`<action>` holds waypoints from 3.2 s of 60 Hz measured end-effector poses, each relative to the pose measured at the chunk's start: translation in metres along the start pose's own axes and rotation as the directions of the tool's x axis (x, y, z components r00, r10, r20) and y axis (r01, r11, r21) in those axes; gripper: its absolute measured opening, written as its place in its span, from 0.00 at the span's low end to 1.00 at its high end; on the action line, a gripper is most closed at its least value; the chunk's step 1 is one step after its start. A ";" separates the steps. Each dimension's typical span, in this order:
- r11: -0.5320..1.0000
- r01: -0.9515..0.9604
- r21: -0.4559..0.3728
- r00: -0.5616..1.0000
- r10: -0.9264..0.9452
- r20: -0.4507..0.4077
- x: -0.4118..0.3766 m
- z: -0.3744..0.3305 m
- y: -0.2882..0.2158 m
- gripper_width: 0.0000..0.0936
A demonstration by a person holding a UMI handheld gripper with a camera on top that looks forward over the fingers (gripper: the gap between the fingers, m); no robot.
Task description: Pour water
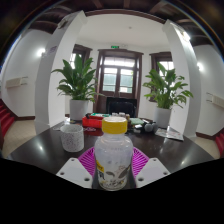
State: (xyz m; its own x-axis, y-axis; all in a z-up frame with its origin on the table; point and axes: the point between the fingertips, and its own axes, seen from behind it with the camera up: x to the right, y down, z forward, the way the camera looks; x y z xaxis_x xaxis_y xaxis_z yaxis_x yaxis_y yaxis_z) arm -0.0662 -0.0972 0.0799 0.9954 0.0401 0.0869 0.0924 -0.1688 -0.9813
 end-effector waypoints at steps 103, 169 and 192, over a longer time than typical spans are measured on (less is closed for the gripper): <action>0.467 0.883 0.043 0.465 -0.884 0.052 -0.044 0.134 -0.088 0.46; 0.992 -0.015 -0.128 0.988 0.034 0.150 0.009 0.110 -0.005 0.93; 0.981 -0.119 -0.156 0.992 0.124 0.023 0.010 -0.023 0.000 0.92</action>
State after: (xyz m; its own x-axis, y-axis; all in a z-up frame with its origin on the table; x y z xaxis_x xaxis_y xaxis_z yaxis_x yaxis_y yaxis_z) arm -0.0558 -0.1191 0.0847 0.9984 0.0413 -0.0390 -0.0235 -0.3240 -0.9458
